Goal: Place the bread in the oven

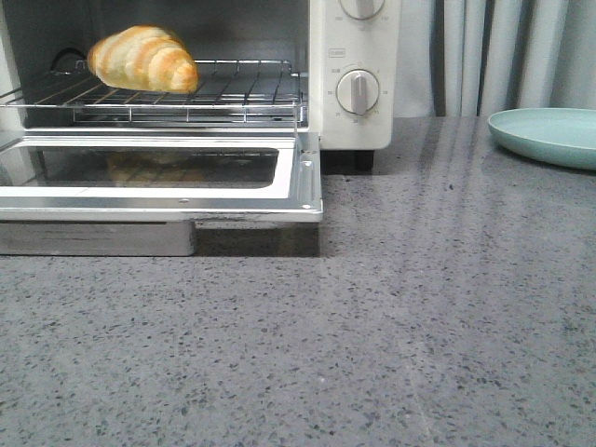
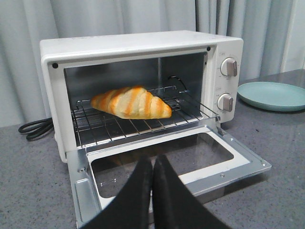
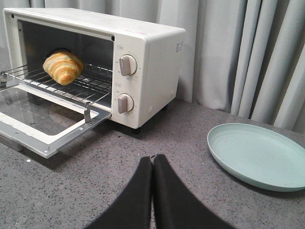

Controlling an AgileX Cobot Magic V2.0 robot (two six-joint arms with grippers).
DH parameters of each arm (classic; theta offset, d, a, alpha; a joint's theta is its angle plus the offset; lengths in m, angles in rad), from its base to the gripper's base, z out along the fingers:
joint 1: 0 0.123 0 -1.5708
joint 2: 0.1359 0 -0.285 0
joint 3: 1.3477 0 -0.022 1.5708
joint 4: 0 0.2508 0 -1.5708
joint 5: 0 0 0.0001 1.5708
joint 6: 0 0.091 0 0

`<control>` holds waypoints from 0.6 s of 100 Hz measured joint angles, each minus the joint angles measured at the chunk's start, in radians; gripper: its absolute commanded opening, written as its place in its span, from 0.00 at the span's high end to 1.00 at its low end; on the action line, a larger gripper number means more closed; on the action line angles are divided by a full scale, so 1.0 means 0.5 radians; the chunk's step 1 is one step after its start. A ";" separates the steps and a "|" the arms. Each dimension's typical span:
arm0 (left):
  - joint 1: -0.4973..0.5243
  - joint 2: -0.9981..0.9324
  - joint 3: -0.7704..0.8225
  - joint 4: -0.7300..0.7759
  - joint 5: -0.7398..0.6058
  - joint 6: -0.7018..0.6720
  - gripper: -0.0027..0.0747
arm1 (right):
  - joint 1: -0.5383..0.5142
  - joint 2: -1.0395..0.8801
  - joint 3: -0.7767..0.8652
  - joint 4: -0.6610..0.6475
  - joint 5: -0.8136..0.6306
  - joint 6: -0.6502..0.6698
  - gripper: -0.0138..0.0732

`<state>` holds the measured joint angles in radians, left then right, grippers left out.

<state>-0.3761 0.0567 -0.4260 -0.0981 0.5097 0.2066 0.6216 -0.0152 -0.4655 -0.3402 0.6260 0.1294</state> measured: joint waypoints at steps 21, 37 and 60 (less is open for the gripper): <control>0.111 -0.026 0.324 0.008 -0.267 0.190 0.99 | 0.000 0.000 0.000 0.000 0.009 0.001 0.90; 0.322 -0.026 0.743 0.038 -0.639 0.127 0.99 | 0.000 0.000 0.000 0.000 0.009 0.004 0.90; 0.475 -0.063 0.855 0.067 -0.563 -0.151 0.99 | 0.000 0.000 0.000 0.000 0.013 0.004 0.90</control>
<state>-0.1385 0.0250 0.0014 -0.0647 0.2281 0.1312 0.6216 -0.0152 -0.4655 -0.3402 0.6323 0.1315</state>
